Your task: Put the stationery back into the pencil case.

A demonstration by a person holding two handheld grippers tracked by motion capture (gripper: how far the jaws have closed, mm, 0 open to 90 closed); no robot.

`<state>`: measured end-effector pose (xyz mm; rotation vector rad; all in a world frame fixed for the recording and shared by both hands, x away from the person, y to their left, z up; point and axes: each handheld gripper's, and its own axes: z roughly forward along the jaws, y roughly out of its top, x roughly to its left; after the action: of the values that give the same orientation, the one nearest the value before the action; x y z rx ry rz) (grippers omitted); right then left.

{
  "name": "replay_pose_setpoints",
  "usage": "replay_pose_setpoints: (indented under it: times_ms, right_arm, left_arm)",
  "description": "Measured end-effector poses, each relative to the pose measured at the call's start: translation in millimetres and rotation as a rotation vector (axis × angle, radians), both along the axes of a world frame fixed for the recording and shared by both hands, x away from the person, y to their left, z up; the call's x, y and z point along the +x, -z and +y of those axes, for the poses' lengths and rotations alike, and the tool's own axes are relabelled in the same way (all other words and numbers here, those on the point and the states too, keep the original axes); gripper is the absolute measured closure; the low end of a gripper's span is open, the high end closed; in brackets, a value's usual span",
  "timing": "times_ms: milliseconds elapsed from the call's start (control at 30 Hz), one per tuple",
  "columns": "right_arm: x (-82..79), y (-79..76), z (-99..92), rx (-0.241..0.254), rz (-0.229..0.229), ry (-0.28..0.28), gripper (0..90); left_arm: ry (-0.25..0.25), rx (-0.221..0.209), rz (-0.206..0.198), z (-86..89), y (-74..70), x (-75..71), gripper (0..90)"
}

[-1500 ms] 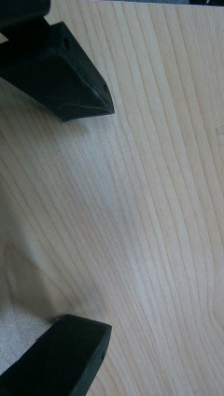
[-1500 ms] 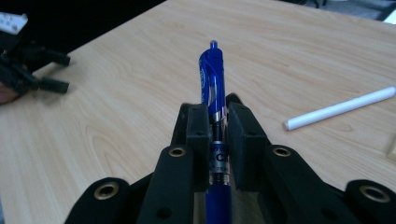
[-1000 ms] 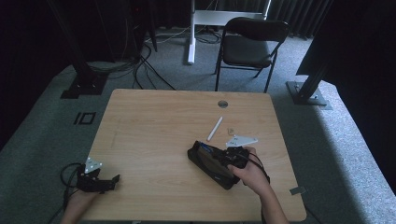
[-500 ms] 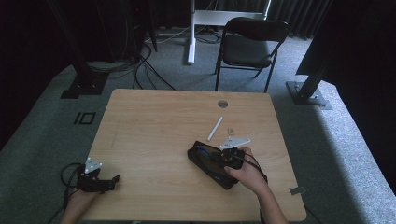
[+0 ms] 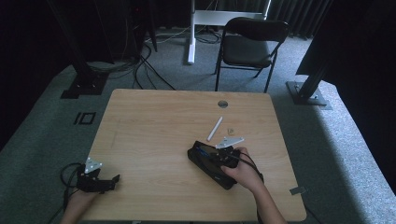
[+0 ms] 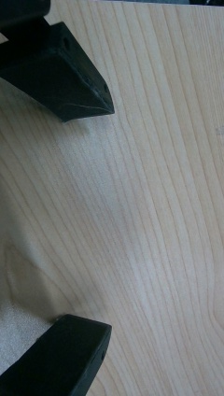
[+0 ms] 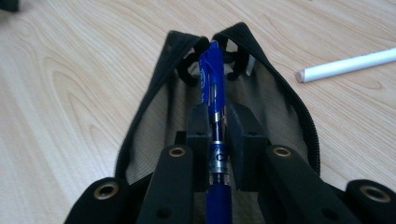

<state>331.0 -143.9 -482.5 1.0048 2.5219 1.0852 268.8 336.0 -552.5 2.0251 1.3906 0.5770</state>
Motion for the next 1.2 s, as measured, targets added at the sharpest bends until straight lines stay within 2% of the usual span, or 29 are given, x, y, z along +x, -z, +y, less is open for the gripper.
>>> replay_pose_setpoints:
  times_ms: [300, 400, 467, 700, 1033, 1200]
  right_arm:
    - [1.9, 4.5, 6.1, -0.034, 0.016, -0.021, 79.2]
    - [3.8, 6.1, 10.6, -0.077, 0.025, -0.026, 79.3]
    - [4.0, 6.3, 11.2, -0.074, 0.030, -0.023, 79.3]
    - [6.5, 8.8, 16.9, -0.116, 0.046, -0.041, 79.2]
    - [8.8, 15.2, 24.9, -0.130, 0.066, -0.049, 79.2]
    - [10.6, 20.4, 28.1, -0.154, 0.071, -0.044, 79.2]
  left_arm:
    - [0.000, 0.000, 0.000, 0.0, 0.0, 0.0, 0.2]
    - [0.000, 0.000, 0.000, 0.0, 0.0, 0.0, 0.1]
    - [0.000, 0.000, 0.000, 0.0, 0.0, 0.0, 0.2]
    - [0.000, 0.000, 0.000, 0.0, 0.0, 0.0, 0.1]
    - [0.000, 0.000, 0.000, 0.0, 0.0, 0.0, 0.2]
    - [0.000, 0.000, 0.000, 0.1, 0.0, 0.0, 0.2]
